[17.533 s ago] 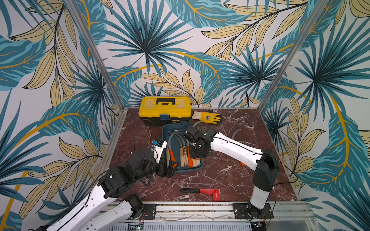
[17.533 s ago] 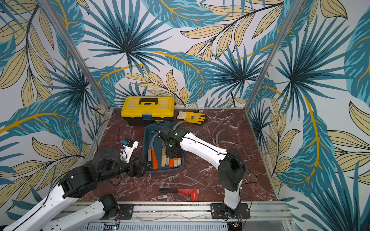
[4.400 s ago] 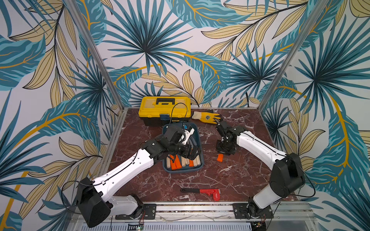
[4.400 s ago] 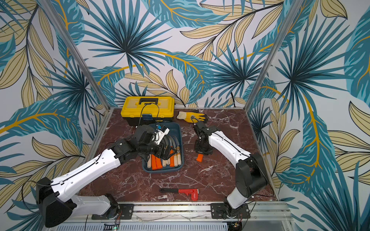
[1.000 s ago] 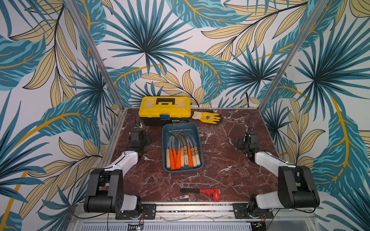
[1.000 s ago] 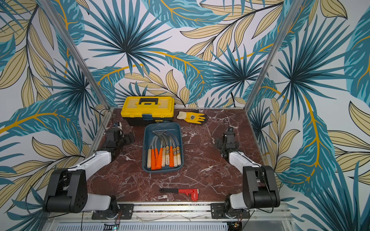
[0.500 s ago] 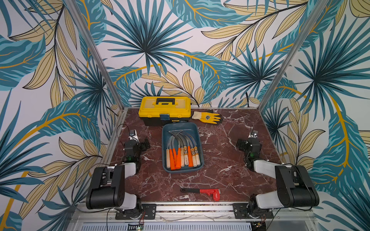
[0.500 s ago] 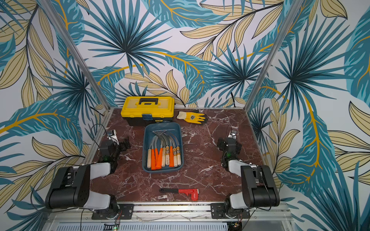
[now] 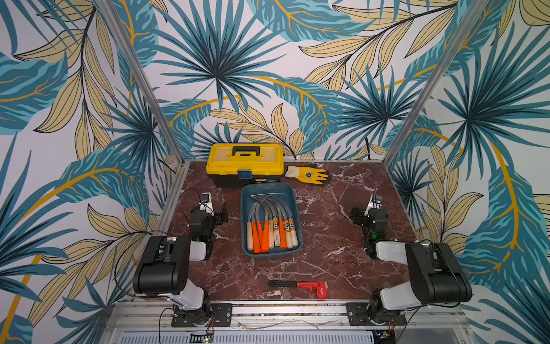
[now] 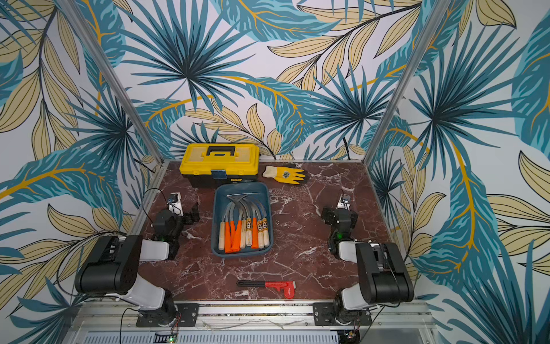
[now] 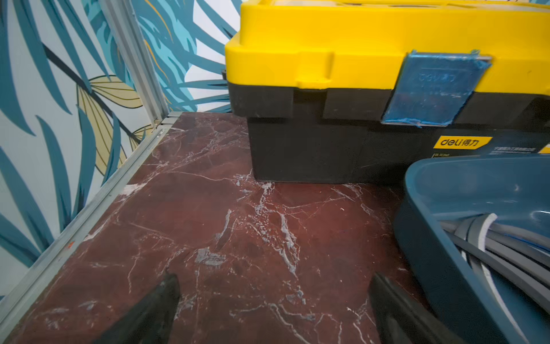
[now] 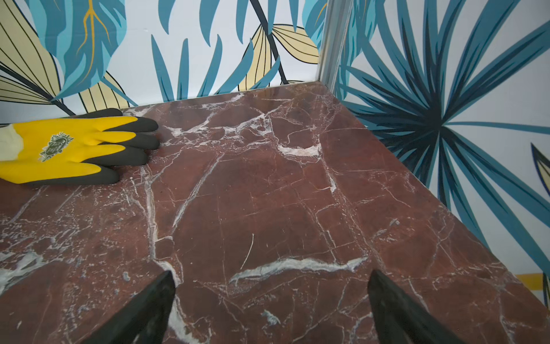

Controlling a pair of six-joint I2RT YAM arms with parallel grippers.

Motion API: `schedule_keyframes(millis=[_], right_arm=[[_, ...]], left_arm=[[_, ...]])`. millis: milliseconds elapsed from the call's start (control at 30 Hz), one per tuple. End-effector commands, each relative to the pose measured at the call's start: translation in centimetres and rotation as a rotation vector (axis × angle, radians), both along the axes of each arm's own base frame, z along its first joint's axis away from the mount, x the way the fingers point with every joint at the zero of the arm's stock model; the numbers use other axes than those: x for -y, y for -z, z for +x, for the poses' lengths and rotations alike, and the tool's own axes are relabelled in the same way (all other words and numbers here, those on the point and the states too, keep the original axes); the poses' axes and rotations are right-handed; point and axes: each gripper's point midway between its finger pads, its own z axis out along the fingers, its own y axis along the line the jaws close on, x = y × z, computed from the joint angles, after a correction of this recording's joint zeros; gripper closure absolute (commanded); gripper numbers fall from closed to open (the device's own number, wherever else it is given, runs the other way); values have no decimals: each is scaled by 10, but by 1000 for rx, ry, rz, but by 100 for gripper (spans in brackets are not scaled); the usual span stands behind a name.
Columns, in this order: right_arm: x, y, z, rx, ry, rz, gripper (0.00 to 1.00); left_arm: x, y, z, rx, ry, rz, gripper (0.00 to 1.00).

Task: Put small sickles into storage boxes
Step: Reset both arms

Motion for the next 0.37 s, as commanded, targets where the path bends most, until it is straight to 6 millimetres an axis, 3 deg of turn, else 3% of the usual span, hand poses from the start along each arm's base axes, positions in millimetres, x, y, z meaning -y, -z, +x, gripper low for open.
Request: schedule_keyframes(millis=[0,333], right_arm=[[0,-6,0,23,-6,0,1],[-1,-7,0,26,-7,-2,1]], left_arm=[[8,-6,3,12,47,20,0],[8,-6,3,12,46,16,1]])
